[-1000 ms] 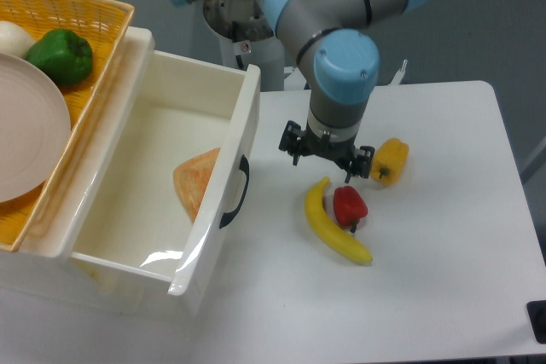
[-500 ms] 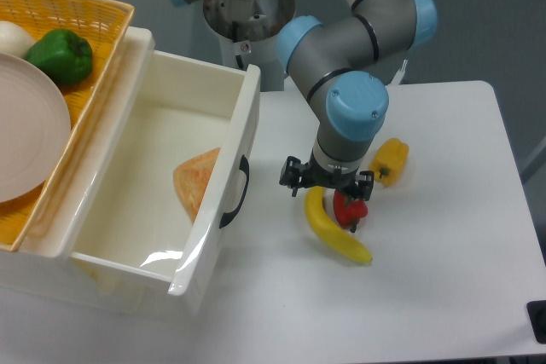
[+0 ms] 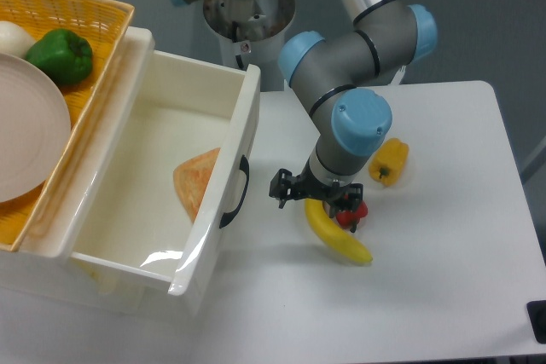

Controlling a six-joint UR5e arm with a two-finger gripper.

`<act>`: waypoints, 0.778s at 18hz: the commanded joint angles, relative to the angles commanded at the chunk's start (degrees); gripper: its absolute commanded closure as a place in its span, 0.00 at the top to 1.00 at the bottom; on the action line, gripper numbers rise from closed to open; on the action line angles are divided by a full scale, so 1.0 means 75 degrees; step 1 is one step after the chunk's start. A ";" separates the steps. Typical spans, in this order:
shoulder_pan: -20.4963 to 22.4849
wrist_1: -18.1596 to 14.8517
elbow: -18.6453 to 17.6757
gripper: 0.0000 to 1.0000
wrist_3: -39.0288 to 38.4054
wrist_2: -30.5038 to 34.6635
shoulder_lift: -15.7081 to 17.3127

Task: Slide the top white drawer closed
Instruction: 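Swing the gripper back to the open drawer's front face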

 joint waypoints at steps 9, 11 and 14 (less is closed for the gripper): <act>-0.0234 0.0012 0.0035 1.00 0.0094 0.0012 -0.0211; -0.0328 0.0012 0.0047 1.00 0.0071 0.0012 -0.0258; -0.0352 0.0012 0.0047 1.00 0.0070 -0.0012 -0.0258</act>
